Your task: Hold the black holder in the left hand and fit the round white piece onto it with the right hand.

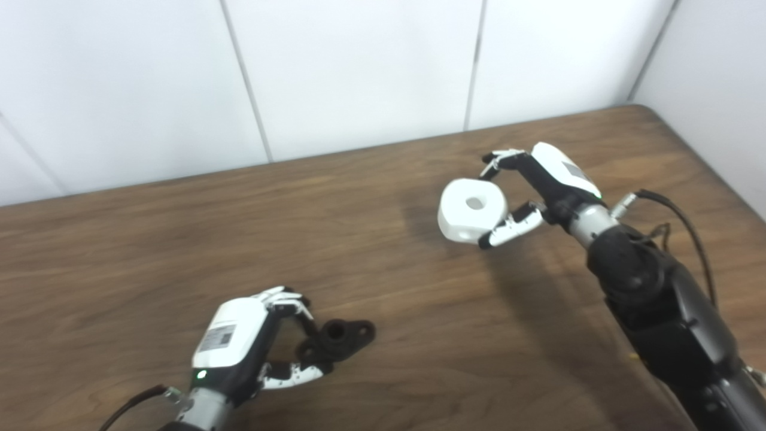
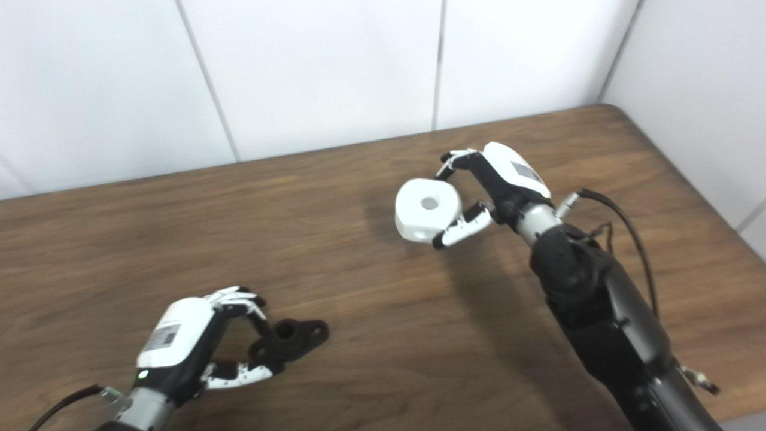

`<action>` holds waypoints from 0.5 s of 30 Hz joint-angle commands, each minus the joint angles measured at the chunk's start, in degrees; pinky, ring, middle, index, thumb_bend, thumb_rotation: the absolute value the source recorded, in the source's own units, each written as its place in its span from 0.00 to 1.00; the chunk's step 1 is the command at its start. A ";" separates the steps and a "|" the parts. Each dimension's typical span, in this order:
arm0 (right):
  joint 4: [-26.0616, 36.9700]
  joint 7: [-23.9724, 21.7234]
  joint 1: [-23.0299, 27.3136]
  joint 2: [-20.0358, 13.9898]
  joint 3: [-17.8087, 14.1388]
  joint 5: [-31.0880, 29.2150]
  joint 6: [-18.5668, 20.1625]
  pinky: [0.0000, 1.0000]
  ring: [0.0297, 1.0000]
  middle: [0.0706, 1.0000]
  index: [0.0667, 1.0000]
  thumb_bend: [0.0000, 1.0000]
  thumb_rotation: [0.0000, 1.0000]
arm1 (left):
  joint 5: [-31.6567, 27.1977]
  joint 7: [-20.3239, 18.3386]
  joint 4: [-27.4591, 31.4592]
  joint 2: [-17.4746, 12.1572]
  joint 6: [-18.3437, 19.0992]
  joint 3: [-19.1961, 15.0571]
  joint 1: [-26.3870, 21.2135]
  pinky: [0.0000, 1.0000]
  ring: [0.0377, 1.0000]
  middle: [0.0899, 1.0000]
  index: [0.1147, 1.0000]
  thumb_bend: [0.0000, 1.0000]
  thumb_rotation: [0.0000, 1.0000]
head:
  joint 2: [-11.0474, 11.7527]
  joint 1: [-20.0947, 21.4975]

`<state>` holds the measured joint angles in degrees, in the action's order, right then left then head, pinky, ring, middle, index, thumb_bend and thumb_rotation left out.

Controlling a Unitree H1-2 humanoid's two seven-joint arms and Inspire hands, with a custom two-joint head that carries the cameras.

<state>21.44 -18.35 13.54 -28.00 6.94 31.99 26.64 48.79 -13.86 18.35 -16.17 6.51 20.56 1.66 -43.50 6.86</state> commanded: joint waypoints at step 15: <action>11.65 -10.31 1.18 2.68 1.69 0.35 0.15 0.96 0.93 0.85 0.45 0.52 0.14 | 3.06 -5.67 -1.35 2.04 5.38 3.72 0.48 0.83 0.86 0.75 0.42 0.52 0.05 | -2.39 -6.68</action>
<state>30.38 -28.88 13.36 -25.62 8.90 32.06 26.86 51.67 -14.44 18.64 -14.30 9.87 22.44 0.93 -45.70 0.62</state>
